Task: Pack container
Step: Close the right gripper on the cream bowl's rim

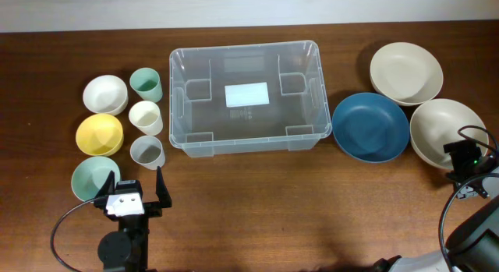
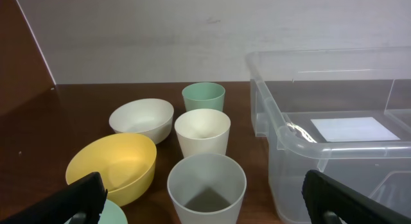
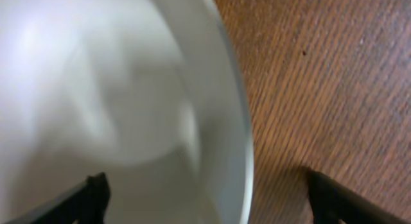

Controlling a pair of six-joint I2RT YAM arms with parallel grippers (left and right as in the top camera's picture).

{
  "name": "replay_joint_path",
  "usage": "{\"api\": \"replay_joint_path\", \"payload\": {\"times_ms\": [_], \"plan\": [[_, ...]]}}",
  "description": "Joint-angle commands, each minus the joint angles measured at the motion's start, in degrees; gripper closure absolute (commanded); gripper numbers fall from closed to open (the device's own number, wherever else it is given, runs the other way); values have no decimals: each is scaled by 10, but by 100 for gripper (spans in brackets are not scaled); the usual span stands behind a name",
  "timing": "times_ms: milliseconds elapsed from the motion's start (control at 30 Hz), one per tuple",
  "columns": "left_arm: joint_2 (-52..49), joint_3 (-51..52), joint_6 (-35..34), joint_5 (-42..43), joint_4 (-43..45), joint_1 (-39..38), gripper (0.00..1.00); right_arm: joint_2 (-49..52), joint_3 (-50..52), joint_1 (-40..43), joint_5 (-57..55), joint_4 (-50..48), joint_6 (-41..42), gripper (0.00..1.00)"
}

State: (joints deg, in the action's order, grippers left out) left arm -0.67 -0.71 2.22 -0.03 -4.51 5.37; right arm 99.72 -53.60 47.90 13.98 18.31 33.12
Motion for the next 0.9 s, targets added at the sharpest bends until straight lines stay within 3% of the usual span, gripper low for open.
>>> {"api": "replay_joint_path", "payload": {"times_ms": [0,100,367,867], "plan": [[4,2,9,2,-3,0,0,9,-9,-2,-7,-5,4,17],[4,2,9,2,-3,0,0,9,-9,-2,-8,-9,4,28],[4,2,9,2,-3,0,0,9,-9,-2,-12,-12,15,45],[4,2,9,2,-3,0,0,10,-9,-2,-52,-15,19,44]]}}
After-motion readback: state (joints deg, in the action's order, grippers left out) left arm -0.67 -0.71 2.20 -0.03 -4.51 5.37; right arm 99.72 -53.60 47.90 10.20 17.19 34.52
